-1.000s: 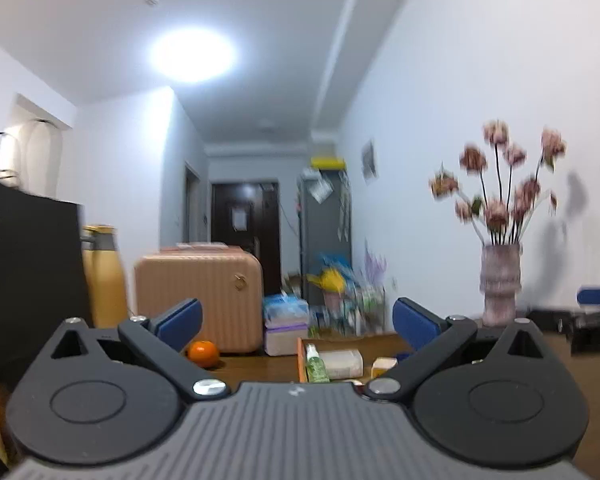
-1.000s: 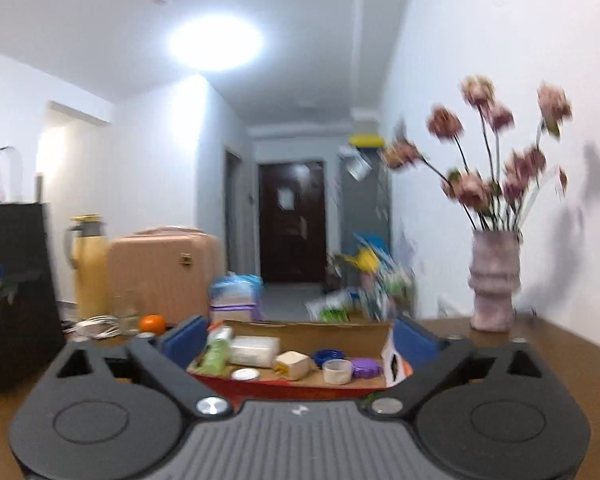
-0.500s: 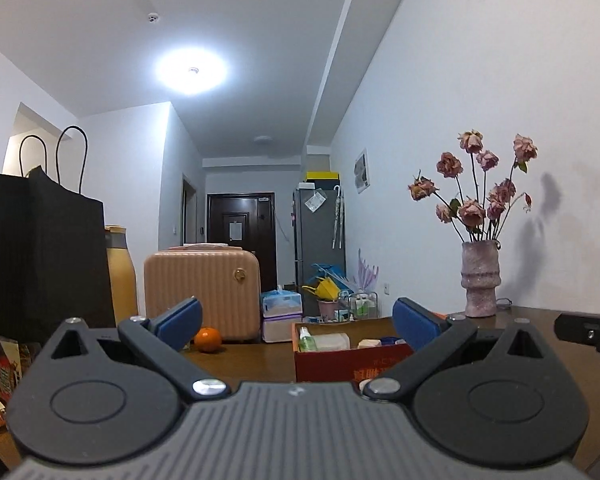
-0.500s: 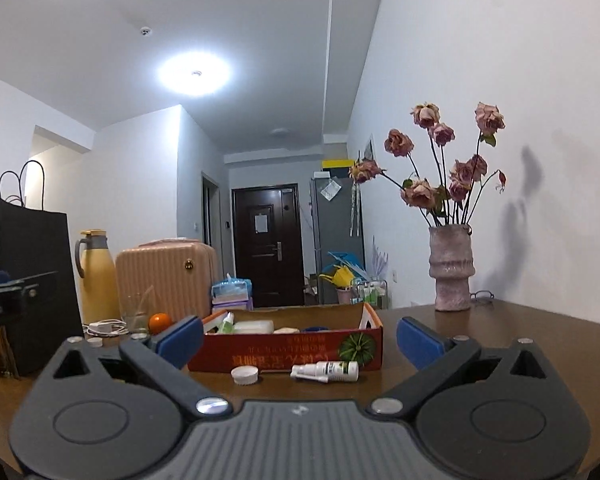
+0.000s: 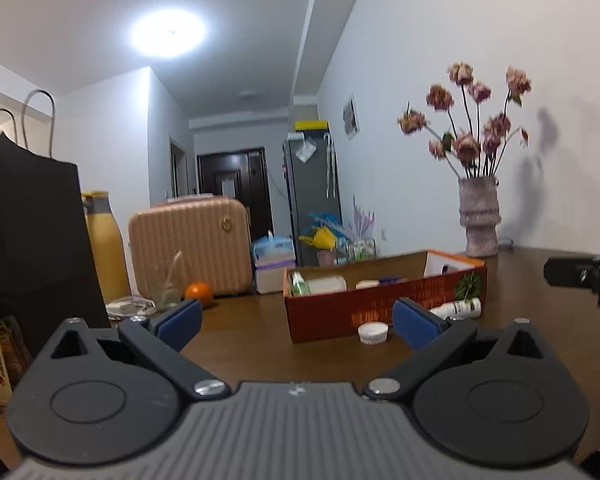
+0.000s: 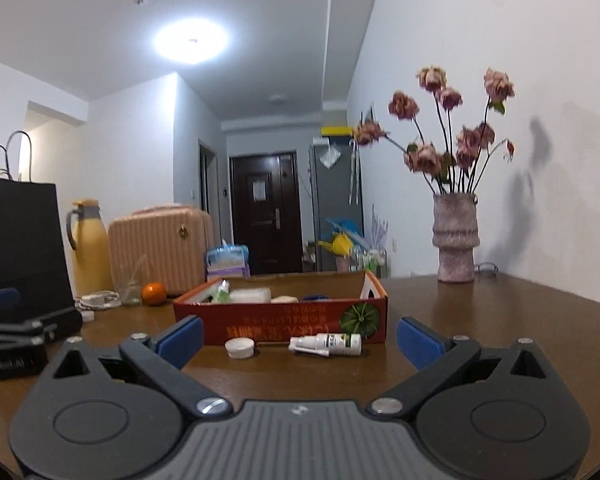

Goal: Organize rigid objects
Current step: 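Release both items into the box and withdraw both tools toward the remaining caps, then grasp the white screw cap with the left tool while the right tool grasps the small spray bottle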

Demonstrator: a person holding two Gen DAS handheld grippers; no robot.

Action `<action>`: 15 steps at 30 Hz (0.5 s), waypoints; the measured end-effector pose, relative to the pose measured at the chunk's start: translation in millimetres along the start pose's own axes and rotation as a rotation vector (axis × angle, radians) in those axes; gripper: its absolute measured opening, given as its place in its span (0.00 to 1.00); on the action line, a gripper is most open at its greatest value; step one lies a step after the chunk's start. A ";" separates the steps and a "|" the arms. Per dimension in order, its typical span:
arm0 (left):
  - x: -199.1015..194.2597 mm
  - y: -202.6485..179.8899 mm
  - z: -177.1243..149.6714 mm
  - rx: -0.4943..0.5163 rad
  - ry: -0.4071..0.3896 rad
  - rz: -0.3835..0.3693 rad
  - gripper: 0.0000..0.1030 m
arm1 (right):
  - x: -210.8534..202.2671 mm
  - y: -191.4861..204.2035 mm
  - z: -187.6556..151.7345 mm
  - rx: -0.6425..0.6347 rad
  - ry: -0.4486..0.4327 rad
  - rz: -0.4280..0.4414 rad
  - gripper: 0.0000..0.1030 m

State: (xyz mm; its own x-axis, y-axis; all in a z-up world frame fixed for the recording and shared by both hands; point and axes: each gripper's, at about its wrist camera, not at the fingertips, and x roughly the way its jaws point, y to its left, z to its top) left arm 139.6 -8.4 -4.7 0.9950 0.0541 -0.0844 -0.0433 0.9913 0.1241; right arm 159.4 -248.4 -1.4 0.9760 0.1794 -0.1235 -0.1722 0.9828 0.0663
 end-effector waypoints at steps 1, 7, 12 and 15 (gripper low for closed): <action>7.5 -0.4 0.6 -0.002 0.019 -0.013 1.00 | 5.6 -2.0 1.0 -0.002 0.012 0.003 1.00; 90.6 -14.4 16.5 0.063 0.293 -0.163 1.00 | 51.9 -13.8 10.6 -0.045 0.118 -0.025 0.98; 174.8 -23.1 24.1 -0.011 0.431 -0.282 0.98 | 114.9 -22.0 17.9 -0.184 0.244 0.023 0.98; 221.4 -35.9 20.7 0.006 0.506 -0.304 0.86 | 151.1 -26.7 24.0 -0.241 0.283 0.060 0.86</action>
State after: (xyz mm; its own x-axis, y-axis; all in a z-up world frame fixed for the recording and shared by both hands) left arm 363.4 -34.6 -7.4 0.7955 -0.1804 -0.5786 0.2393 0.9706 0.0263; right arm 314.7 -248.5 1.9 0.8936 0.2089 -0.3972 -0.2874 0.9462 -0.1489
